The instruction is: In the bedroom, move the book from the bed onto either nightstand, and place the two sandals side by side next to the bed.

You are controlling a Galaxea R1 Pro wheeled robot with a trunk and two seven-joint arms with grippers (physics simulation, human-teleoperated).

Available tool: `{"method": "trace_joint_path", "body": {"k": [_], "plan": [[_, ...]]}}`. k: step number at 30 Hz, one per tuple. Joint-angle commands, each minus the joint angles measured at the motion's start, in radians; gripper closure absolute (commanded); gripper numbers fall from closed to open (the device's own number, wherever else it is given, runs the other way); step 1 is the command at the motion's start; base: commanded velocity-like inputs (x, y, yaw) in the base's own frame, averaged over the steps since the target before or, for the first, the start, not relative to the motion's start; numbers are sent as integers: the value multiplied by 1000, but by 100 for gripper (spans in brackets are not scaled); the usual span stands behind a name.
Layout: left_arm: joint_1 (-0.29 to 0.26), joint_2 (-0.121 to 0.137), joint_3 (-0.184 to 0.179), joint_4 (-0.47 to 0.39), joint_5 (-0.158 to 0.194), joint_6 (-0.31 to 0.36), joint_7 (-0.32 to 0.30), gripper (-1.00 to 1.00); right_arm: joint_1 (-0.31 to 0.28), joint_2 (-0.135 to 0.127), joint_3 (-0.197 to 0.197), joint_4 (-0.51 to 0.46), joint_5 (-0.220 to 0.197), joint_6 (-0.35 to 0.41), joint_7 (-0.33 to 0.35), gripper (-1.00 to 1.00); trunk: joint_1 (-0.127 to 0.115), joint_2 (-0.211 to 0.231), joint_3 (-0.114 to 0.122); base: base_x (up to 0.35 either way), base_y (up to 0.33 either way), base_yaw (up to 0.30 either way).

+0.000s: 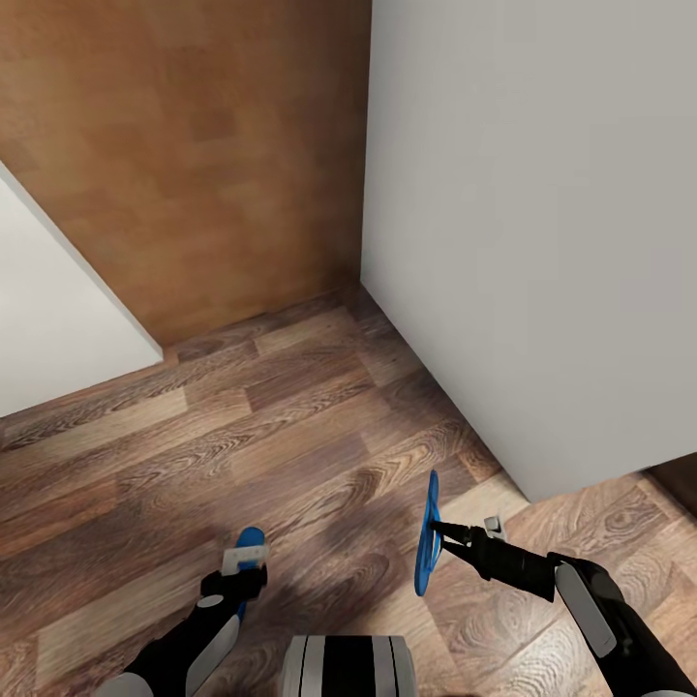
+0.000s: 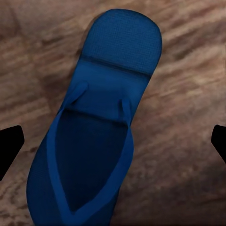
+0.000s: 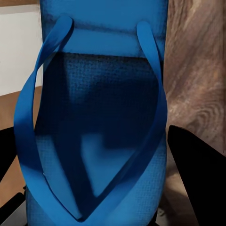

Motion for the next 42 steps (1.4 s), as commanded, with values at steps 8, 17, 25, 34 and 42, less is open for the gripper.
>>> {"method": "trace_joint_path", "body": {"k": [8,17,25,34,42], "plan": [[-1,3,-8,-1,6,3,10,-100,-1,0,-2,0,-2,6,4,100,1,-1,-8,0,0,0],[-1,24,-7,-1,6,3,26,-100,-1,0,-2,0,-2,6,4,100,1,-1,-8,0,0,0],[-1,24,-8,-1,6,4,48,-100,-1,-1,-2,0,-2,6,4,100,1,-1,-8,0,0,0],[-1,21,-9,-1,6,4,48,-100,-1,-1,-2,0,-2,6,4,100,2,-2,-24,0,0,0],[-1,20,-10,-1,6,4,48,-100,-1,-1,-2,0,-2,6,4,100,6,-4,-55,0,0,0]]}}
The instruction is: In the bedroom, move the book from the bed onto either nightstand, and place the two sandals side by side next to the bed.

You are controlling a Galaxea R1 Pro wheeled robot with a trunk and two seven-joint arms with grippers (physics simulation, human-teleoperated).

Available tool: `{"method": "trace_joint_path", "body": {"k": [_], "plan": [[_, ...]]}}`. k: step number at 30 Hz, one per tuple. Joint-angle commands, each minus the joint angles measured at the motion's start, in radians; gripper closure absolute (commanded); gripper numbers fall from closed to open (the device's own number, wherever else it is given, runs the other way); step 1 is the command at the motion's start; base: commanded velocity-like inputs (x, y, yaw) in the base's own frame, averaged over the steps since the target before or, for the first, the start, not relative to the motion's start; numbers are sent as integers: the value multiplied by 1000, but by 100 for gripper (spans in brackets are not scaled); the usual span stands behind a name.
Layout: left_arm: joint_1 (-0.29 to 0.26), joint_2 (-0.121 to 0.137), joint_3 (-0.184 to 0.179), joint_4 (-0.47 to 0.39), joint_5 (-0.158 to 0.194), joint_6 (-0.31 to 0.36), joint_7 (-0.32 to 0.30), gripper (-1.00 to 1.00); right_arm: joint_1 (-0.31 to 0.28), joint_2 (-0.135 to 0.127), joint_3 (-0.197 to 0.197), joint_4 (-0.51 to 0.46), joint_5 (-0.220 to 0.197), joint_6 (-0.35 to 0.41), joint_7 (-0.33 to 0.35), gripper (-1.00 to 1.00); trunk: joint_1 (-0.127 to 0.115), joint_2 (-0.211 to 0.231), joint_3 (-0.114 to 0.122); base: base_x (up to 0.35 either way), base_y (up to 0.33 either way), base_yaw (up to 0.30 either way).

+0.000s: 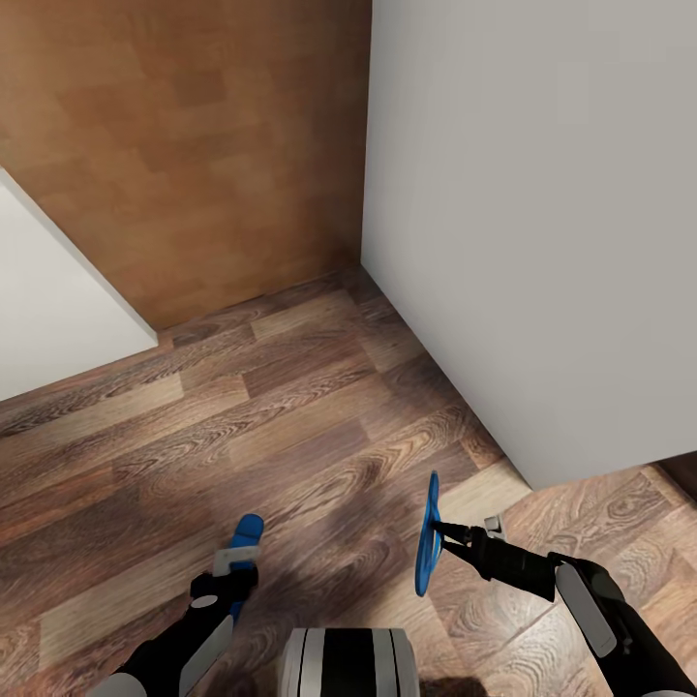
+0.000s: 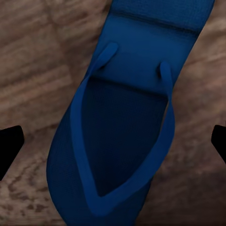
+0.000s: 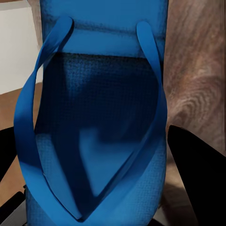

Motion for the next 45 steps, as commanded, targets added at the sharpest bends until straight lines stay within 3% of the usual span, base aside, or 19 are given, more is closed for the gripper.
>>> {"method": "trace_joint_path", "body": {"k": [1,8,18,23,45], "plan": [[-1,2,-8,-3,5,4,9,-100,0,0,-1,0,-2,6,4,100,0,-1,-5,0,0,0],[-1,1,-8,-3,5,4,9,-100,0,0,-1,0,-2,6,4,100,3,-2,-32,0,0,0],[-1,1,-8,-3,5,3,9,-100,0,0,-1,0,-2,6,4,100,3,-2,-32,0,0,0],[-1,1,-8,-3,5,3,9,-100,0,0,-1,0,-2,6,4,100,6,-3,-51,0,0,0],[-1,1,-8,-4,5,3,9,-100,0,0,-1,-1,-2,6,4,100,6,-3,-51,0,0,0]]}}
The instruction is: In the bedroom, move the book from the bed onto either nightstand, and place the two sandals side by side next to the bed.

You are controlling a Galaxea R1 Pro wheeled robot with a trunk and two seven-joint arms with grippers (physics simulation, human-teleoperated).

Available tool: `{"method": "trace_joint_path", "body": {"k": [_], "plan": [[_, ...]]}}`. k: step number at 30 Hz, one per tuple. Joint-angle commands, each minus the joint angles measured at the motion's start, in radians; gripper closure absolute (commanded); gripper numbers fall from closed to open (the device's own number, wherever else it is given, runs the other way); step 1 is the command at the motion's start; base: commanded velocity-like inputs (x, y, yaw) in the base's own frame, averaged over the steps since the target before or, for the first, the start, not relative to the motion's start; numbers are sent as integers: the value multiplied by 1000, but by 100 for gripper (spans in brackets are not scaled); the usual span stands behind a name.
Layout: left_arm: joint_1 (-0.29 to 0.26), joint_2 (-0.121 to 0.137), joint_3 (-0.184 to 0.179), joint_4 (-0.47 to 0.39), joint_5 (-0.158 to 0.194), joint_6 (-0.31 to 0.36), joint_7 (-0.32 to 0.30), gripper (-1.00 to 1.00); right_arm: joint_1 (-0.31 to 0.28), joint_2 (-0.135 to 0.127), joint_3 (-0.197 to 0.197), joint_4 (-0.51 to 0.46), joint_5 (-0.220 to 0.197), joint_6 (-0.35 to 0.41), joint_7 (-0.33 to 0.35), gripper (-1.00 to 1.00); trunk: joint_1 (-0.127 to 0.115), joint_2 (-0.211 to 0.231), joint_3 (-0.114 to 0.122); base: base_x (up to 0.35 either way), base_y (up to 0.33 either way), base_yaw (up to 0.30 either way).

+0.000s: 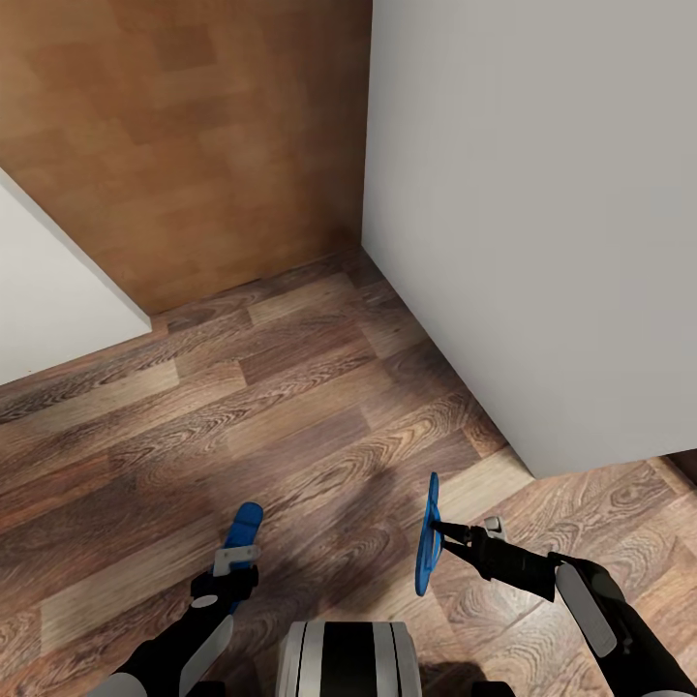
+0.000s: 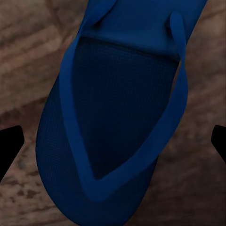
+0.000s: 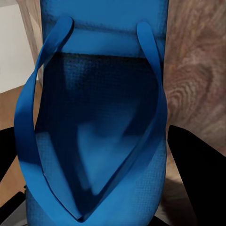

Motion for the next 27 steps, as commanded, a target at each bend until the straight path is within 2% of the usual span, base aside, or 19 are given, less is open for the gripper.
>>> {"method": "trace_joint_path", "body": {"k": [1,4,8,21,27], "plan": [[-1,2,-8,-3,5,4,9,-100,-1,0,-1,0,0,5,4,100,0,0,-1,0,0,0],[-1,2,-8,-3,5,4,9,-100,-1,0,-1,0,0,5,4,100,0,0,-1,0,0,0],[-1,2,-8,-3,5,4,9,-100,0,0,-1,0,0,5,4,100,2,-1,-16,0,0,0],[-1,2,-8,-6,4,2,9,-100,-1,0,-1,0,0,5,4,100,2,-1,-16,0,0,0],[-1,1,-6,-36,4,3,10,-100,0,0,-1,0,0,5,4,100,2,-1,-16,0,0,0]]}}
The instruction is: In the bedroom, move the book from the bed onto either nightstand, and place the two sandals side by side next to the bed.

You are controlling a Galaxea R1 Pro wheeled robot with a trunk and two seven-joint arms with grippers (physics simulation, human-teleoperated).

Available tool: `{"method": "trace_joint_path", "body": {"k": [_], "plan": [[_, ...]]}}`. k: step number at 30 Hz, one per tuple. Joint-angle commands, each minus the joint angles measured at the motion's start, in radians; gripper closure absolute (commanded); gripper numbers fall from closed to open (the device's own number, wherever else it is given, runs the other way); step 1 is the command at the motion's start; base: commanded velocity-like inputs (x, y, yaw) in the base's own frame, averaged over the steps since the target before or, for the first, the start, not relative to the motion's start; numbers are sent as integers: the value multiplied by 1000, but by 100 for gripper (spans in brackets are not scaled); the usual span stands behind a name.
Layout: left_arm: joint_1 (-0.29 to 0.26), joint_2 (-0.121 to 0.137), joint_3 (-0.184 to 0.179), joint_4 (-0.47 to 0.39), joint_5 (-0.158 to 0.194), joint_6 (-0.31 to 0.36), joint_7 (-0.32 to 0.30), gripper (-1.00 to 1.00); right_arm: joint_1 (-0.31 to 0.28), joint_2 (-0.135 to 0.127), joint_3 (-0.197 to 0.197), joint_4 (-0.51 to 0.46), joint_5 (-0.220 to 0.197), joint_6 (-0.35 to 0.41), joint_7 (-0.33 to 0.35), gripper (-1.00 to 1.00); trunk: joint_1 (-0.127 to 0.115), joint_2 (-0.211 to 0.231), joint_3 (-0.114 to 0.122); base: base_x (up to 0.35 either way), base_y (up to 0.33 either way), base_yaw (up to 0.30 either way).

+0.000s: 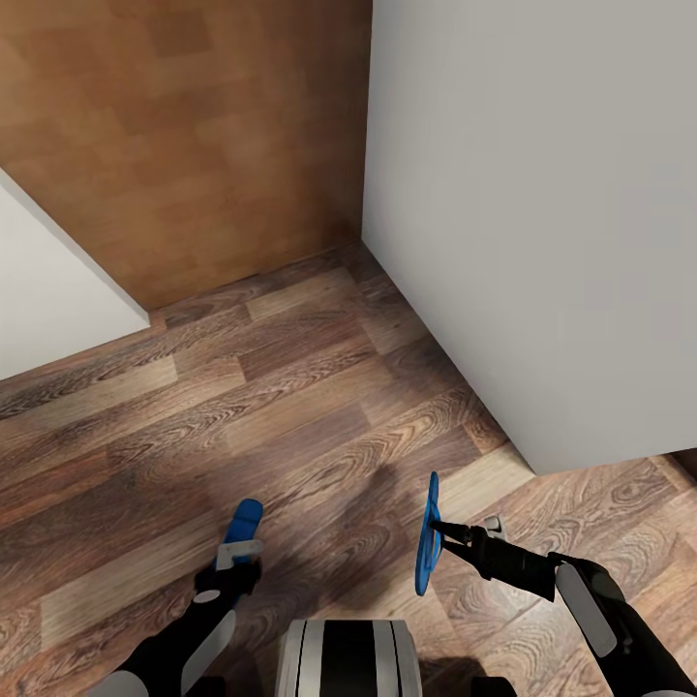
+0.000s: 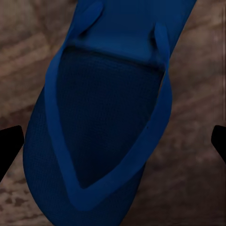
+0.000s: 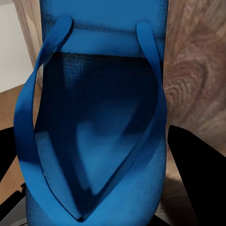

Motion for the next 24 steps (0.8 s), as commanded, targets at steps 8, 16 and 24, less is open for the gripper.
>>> {"method": "trace_joint_path", "body": {"k": [8,16,24], "plan": [[-1,2,-8,-22,5,5,10,-100,0,0,-1,0,0,5,4,100,0,0,-1,0,0,0],[-1,4,-8,-23,5,4,10,-100,0,0,-1,0,0,5,4,100,0,0,-1,0,0,0],[-1,4,-8,-22,5,4,11,-100,0,0,-1,0,-1,5,4,100,0,0,-1,0,0,0]]}}
